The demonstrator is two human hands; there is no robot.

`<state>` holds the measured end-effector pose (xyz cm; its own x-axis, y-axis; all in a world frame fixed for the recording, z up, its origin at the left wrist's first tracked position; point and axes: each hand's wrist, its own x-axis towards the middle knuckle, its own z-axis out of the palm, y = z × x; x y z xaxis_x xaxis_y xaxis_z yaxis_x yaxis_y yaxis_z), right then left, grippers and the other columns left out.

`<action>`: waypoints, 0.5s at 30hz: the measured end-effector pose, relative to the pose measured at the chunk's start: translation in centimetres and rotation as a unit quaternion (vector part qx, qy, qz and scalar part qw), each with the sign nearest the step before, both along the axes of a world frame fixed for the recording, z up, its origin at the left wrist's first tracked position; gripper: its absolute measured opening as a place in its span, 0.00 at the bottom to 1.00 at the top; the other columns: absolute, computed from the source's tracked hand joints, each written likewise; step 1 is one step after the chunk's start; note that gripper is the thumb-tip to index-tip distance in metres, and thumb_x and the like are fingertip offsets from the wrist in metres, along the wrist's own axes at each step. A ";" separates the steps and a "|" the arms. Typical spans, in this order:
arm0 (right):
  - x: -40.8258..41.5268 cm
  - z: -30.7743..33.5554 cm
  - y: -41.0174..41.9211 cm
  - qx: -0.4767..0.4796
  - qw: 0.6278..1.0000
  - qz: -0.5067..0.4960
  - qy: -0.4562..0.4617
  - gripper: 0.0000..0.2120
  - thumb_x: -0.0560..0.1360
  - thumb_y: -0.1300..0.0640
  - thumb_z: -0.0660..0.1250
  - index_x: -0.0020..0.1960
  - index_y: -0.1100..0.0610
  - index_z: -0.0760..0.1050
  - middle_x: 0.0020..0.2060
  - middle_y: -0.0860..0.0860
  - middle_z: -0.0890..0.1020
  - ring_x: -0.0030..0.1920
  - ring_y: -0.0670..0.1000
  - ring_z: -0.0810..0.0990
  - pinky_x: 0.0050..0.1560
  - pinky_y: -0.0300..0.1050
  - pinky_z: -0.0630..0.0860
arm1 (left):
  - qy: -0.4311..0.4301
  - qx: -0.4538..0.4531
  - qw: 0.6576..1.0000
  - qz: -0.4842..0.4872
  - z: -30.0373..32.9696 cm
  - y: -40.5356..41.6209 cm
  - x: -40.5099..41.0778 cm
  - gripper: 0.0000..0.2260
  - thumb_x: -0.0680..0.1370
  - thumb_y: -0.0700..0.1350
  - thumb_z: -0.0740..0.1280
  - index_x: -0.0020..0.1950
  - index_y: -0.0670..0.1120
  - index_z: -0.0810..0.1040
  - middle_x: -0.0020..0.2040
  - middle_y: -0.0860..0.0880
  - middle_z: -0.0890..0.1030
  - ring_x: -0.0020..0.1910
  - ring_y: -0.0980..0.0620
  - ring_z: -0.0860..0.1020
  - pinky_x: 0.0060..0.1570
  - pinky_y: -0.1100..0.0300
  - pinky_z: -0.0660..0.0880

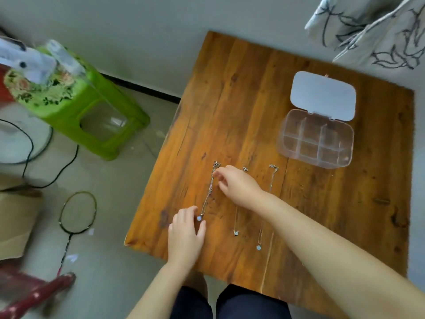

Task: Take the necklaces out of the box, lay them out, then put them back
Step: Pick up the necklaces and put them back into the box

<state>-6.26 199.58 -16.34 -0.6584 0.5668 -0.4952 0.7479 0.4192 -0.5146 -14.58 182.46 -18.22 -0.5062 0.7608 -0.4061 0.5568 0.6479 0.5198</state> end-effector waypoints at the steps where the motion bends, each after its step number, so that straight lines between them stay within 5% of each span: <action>1: -0.9 -0.3 -0.1 0.017 0.999 0.045 -0.014 0.14 0.79 0.59 0.57 0.63 0.56 0.71 0.57 0.55 0.76 0.53 0.59 0.78 0.48 0.53 0.75 | 0.024 -0.006 1.000 -0.011 -0.3 0.1 0.3 0.13 0.76 0.46 0.66 0.60 0.46 0.73 0.54 0.50 0.76 0.55 0.50 0.74 0.56 0.54 0.70; 4: -2.6 -0.6 -0.2 0.100 0.976 0.178 -0.080 0.12 0.77 0.64 0.56 0.60 0.60 0.68 0.53 0.58 0.73 0.50 0.61 0.76 0.36 0.51 0.68 | 0.071 -0.008 0.996 -0.050 -1.0 0.4 0.2 0.08 0.75 0.44 0.66 0.53 0.45 0.77 0.49 0.48 0.78 0.48 0.49 0.75 0.49 0.55 0.73; 10: -4.1 -0.5 -0.3 0.162 0.926 0.307 -0.148 0.12 0.75 0.69 0.57 0.57 0.64 0.70 0.55 0.59 0.73 0.54 0.60 0.74 0.38 0.49 0.66 | 0.069 0.008 0.992 -0.107 -1.5 1.0 -1.1 0.03 0.75 0.42 0.65 0.45 0.44 0.76 0.43 0.47 0.77 0.41 0.51 0.74 0.38 0.59 0.75; 13: -3.5 -0.9 0.0 0.137 0.939 0.287 -0.129 0.10 0.76 0.63 0.59 0.56 0.62 0.71 0.55 0.58 0.73 0.56 0.59 0.73 0.40 0.49 0.65 | 0.024 0.025 0.995 -0.093 -0.7 1.5 -1.7 0.02 0.76 0.43 0.64 0.44 0.45 0.74 0.42 0.49 0.75 0.39 0.53 0.73 0.36 0.64 0.73; 15: -2.2 -0.6 0.6 0.051 0.980 0.178 -0.067 0.06 0.75 0.59 0.61 0.49 0.59 0.73 0.54 0.56 0.73 0.54 0.57 0.73 0.41 0.49 0.68 | -0.031 0.051 0.996 -0.070 0.4 2.6 -2.3 0.03 0.76 0.42 0.65 0.42 0.46 0.72 0.39 0.50 0.75 0.37 0.54 0.74 0.35 0.62 0.75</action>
<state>-8.51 200.16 -16.92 -0.7564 0.3641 -0.5434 0.6031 0.7097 -0.3641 -16.85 185.04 -17.78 -0.3689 0.8611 -0.3499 0.6033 0.5082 0.6146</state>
